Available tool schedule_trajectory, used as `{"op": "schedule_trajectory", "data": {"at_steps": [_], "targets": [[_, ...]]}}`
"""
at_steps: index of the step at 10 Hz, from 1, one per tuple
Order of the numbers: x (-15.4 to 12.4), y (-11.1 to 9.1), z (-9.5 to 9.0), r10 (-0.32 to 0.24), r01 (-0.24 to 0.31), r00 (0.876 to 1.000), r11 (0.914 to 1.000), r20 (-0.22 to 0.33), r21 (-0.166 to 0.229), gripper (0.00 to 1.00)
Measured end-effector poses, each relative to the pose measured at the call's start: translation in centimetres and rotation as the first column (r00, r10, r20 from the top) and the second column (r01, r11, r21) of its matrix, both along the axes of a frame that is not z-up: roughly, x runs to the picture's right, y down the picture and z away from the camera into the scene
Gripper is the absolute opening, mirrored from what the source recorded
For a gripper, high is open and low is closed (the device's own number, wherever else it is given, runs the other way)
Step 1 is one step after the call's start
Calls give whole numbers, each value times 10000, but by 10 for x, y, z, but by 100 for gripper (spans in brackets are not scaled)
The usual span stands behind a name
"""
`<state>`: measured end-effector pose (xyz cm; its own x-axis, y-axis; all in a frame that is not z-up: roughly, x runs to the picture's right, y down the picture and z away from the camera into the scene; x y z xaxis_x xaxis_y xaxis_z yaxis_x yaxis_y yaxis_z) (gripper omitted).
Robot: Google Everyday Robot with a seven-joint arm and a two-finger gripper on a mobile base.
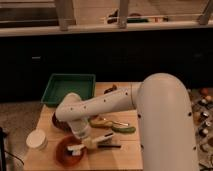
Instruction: Wipe red bowl with brush
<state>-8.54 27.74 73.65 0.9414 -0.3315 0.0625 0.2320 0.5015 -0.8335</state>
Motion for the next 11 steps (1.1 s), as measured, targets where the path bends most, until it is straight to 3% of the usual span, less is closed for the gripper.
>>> {"op": "schedule_trajectory", "data": {"at_steps": [4,6,8,11], "targets": [[-30,-14,-6,-251,239,9984,9994,500,253,0],[-55,-13,-21,-650,607,9933,9970,955,480,0],[-67,-7,-40,-984,901,9872,9935,1257,702,0],[-70,17,-59,-1382,1301,9793,9895,1480,630,0]]}}
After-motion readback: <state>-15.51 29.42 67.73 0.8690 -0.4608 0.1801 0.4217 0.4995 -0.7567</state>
